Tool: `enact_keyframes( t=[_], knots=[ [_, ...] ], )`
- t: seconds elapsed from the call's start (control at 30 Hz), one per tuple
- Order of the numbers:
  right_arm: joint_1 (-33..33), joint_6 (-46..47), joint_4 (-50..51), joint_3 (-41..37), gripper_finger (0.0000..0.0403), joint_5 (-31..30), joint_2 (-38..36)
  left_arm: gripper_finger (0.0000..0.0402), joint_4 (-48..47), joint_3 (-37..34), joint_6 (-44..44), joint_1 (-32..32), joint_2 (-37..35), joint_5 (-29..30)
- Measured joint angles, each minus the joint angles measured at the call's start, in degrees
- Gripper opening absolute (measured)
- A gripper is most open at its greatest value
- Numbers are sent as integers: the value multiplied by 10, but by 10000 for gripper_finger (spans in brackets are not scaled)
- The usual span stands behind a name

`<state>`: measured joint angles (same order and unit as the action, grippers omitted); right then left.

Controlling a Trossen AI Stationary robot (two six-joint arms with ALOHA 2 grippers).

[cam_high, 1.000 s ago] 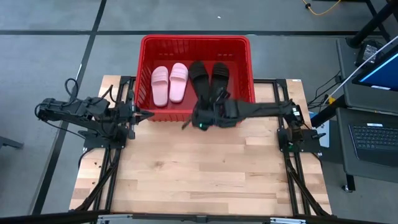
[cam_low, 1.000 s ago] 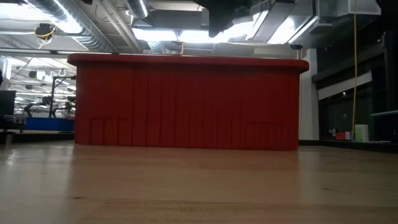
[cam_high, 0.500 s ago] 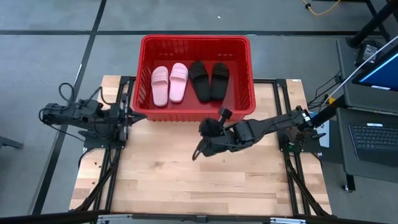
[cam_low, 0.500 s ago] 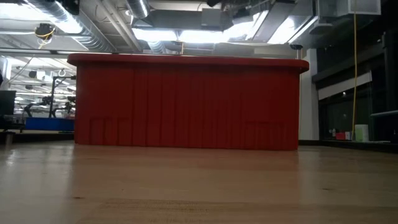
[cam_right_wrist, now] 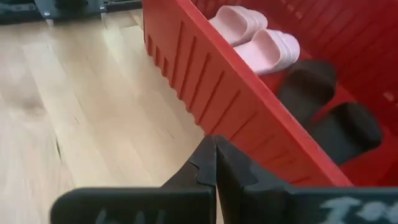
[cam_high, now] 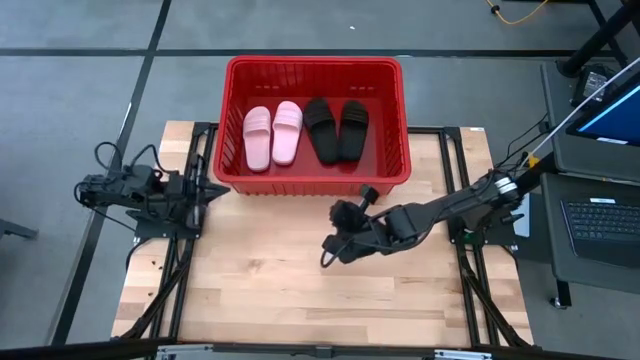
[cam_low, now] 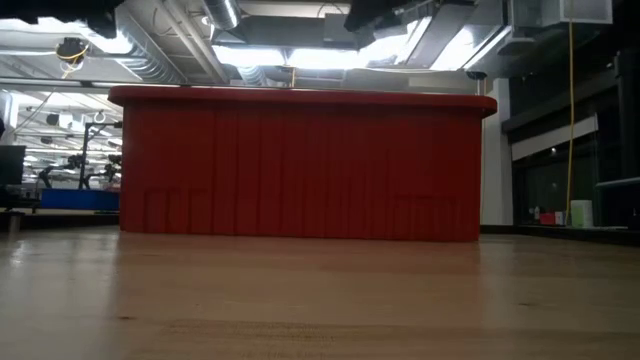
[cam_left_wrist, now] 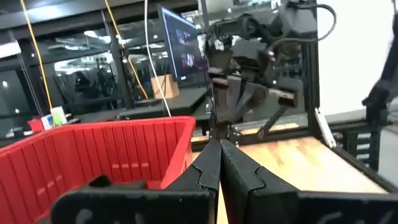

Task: Pick and place slides into bin
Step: Return to Home Position

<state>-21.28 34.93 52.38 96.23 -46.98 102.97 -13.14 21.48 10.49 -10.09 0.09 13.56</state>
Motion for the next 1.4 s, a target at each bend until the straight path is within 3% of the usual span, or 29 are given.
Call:
enact_keyframes(
  t=[0.23, 0.57, 0.77, 0.97, 1.27, 1.4],
  knots=[
    [0, -11, -116, -138, 2, 1, -110, 2, 47, -42, 8, 0, 0, 10],
    [-1, -120, -332, -307, 3, 25, -274, 3, 183, -136, -16, 0, 0, 34],
    [-4, -141, -361, -363, 3, 35, -344, 2, 253, -177, -28, 0, 0, 44],
    [-4, -164, -408, -420, 3, 36, -397, 2, 255, -185, -18, 10, 0, 73],
    [-8, -234, -488, -511, 3, 81, -497, 2, 269, -208, -6, 36, 0, 0],
    [-16, -232, -497, -554, 3, 80, -552, 2, 262, -211, -24, 43, 0, 7]
  ],
)
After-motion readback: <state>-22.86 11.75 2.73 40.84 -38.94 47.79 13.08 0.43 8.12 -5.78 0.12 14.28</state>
